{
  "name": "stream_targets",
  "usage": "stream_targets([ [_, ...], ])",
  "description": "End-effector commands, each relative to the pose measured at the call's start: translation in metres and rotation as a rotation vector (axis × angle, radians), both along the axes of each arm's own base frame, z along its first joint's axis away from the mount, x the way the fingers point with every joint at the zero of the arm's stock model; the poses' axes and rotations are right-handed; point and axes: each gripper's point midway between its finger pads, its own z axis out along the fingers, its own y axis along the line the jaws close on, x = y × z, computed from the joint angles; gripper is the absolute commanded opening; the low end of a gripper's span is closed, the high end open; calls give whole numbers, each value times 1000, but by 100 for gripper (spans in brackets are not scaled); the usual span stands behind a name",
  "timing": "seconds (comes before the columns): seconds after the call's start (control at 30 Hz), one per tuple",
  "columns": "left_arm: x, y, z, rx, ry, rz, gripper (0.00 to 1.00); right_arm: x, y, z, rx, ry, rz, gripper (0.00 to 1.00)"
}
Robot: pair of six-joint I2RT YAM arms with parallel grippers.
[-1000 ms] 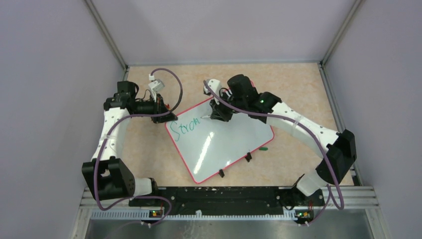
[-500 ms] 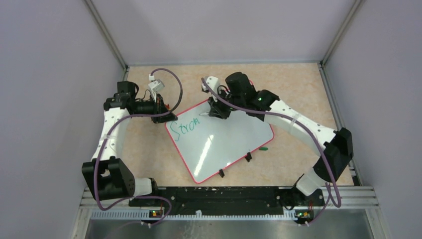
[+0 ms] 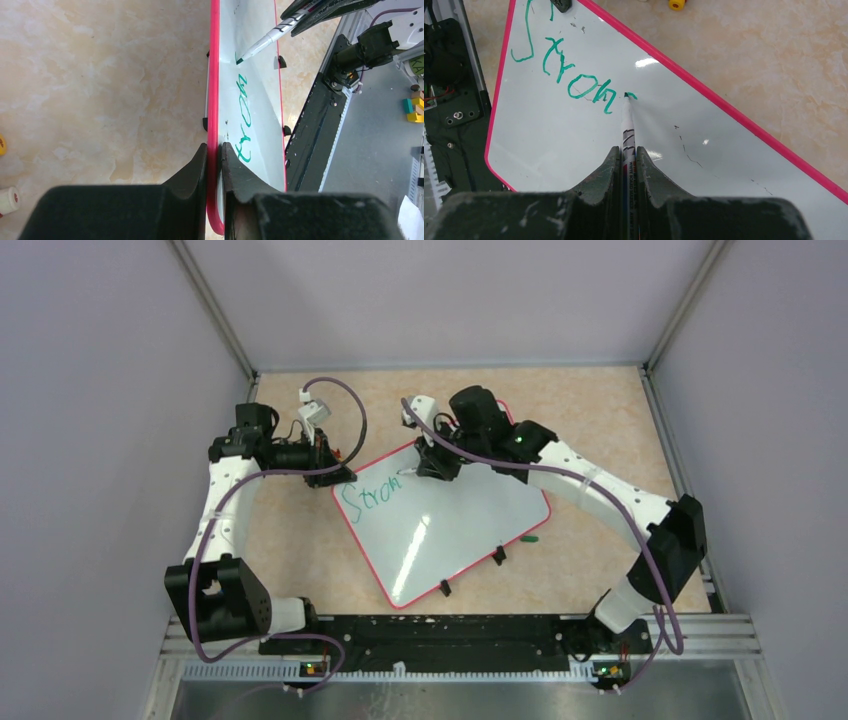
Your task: Write a sentence on the whiteboard
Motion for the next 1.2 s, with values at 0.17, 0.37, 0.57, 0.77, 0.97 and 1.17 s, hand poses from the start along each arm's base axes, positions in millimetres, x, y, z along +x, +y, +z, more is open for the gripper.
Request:
stream_targets([
  [0.17, 2, -1, 3, 17, -62, -12, 0, -11, -6, -2, 2, -2, 5, 0],
  [0.37, 2, -1, 4, 17, -64, -13, 0, -14, -11, -3, -4, -4, 2, 0],
  [0.57, 1, -1, 4, 17, -63, -12, 0, -14, -15, -2, -11, -15, -6, 0],
  [0.77, 1, -1, 4, 19, -64, -10, 0, -10, -19, 1, -16, -29, -15, 0],
  [0.97, 1, -2, 4, 18, -63, -11, 0, -3, -22, 4, -21, -48, -32, 0],
  [1.17, 1, -2, 4, 18, -63, -11, 0, 5, -20, 8, -14, -61, -44, 0],
])
